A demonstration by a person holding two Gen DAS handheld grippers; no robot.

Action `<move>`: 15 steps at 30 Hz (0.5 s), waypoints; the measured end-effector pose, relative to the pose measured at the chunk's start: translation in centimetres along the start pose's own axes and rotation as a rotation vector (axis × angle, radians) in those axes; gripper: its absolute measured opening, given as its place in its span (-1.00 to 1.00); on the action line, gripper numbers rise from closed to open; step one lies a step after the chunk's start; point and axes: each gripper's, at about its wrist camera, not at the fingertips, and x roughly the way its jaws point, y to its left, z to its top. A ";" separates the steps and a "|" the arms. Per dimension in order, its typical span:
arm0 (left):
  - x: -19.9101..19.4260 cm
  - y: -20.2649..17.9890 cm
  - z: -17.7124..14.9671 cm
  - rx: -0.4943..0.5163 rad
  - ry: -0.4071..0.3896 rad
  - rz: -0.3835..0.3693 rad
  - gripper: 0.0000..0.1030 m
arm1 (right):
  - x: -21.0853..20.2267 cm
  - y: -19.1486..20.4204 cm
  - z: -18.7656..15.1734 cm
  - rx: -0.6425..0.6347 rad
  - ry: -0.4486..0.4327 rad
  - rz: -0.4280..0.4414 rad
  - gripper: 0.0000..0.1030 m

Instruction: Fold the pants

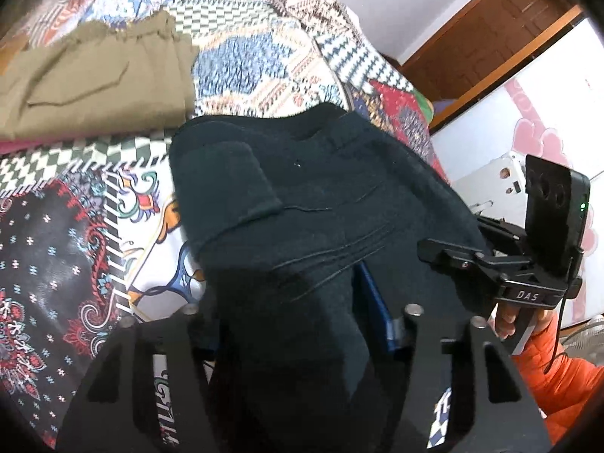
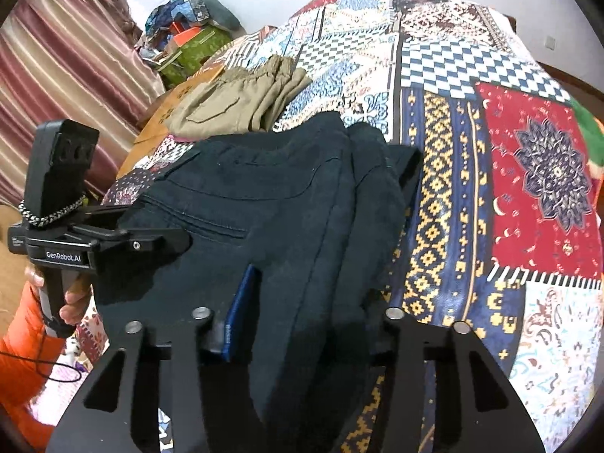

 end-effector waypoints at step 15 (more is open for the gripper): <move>-7.5 -4.0 -1.5 0.115 -0.180 0.054 -0.22 | -5.6 3.5 1.2 -0.070 -0.148 -0.042 -0.39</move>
